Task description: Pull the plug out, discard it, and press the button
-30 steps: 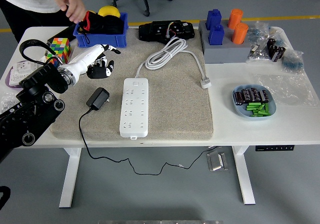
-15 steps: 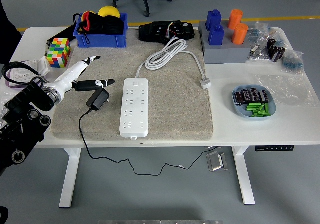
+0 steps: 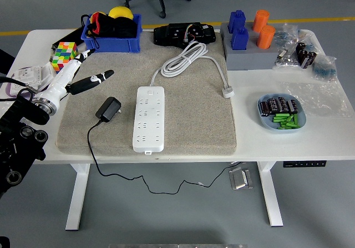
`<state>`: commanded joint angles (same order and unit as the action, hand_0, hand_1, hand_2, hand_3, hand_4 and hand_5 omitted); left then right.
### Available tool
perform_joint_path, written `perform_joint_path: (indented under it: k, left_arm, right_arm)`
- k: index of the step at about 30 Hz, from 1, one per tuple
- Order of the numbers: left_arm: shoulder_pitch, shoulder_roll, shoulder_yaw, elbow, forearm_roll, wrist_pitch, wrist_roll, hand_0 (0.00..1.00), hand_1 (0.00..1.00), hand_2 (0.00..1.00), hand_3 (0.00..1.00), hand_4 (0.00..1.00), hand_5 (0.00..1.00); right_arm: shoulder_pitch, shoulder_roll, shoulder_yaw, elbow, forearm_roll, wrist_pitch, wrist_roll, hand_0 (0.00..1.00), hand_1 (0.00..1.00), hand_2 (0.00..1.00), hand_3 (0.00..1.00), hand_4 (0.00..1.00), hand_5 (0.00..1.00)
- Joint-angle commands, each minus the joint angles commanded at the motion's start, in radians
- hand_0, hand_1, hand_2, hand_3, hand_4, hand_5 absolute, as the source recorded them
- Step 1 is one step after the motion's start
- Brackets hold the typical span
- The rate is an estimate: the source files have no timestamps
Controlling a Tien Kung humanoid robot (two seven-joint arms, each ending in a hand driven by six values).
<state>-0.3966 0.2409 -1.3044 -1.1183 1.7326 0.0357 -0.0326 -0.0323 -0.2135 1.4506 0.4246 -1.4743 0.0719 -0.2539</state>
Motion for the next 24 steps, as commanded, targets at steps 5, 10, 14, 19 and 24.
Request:
perform_joint_path:
  k: [5,10,14,19,24]
  left_arm:
    - [0.011,-0.003,-0.034,-0.010,0.004,0.006,-0.006,0.914,0.943,0.925,0.966,0.915,0.512]
    - [0.019,-0.003,-0.060,-0.018,-0.011,-0.013,0.030,0.910,0.929,0.910,0.958,0.900,0.522]
    - [0.027,-0.005,-0.079,-0.028,-0.007,-0.020,0.042,0.910,0.929,0.910,0.958,0.900,0.522]
    - [0.033,-0.008,-0.101,-0.038,-0.004,-0.017,0.039,0.909,0.919,0.906,0.957,0.904,0.555]
    - [0.027,0.000,-0.099,-0.044,-0.004,-0.015,0.034,0.909,0.915,0.902,0.954,0.896,0.537]
  right_arm:
    - [0.001,-0.002,-0.001,-0.003,-0.001,0.000,0.000,0.767,0.729,0.724,0.713,0.883,0.658]
    - [0.004,-0.005,-0.006,-0.002,0.000,0.000,0.000,0.767,0.729,0.724,0.713,0.883,0.658]
    - [0.008,-0.007,-0.012,0.000,0.003,-0.001,0.000,0.767,0.729,0.724,0.713,0.883,0.658]
    - [0.010,-0.010,-0.017,-0.002,0.003,0.000,0.000,0.767,0.729,0.724,0.713,0.883,0.658]
    - [0.023,-0.016,-0.029,-0.003,0.005,0.001,0.000,0.767,0.729,0.724,0.713,0.883,0.658]
